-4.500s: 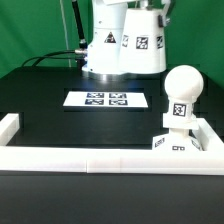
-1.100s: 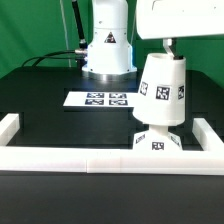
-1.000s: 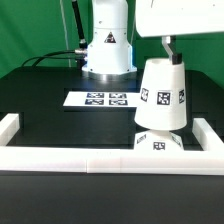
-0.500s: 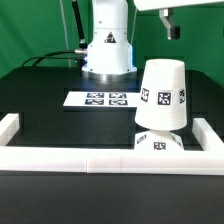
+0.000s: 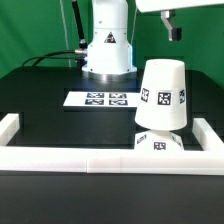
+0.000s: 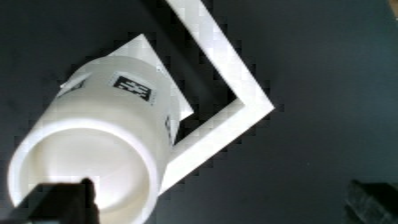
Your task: Assemble lamp
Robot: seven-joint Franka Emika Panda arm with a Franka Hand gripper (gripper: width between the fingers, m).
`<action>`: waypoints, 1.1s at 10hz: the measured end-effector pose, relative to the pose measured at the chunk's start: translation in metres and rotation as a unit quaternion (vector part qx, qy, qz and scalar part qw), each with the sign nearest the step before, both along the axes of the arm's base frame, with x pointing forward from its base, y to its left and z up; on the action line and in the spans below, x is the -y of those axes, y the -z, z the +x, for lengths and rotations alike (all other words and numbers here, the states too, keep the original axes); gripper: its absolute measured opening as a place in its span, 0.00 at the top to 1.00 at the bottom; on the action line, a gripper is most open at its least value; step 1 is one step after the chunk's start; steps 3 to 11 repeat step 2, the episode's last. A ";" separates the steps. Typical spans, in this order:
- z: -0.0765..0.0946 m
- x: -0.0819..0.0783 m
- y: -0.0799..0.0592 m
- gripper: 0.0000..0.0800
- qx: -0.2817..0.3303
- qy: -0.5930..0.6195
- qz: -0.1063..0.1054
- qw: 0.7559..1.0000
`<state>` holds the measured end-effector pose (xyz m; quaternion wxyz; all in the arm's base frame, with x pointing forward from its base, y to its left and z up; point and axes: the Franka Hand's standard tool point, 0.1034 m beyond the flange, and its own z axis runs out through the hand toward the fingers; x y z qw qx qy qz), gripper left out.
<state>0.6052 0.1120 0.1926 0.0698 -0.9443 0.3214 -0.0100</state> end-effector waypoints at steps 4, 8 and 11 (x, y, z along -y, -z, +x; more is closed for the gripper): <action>0.000 0.000 0.000 0.13 0.000 0.000 0.000 1.000; 0.000 0.000 0.000 0.13 0.000 0.000 0.000 1.000; 0.000 0.000 0.000 0.13 0.000 0.000 0.000 1.000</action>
Offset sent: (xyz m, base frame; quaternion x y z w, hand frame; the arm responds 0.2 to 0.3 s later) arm 0.0000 0.0000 0.0000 0.0000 0.0000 0.0000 1.0000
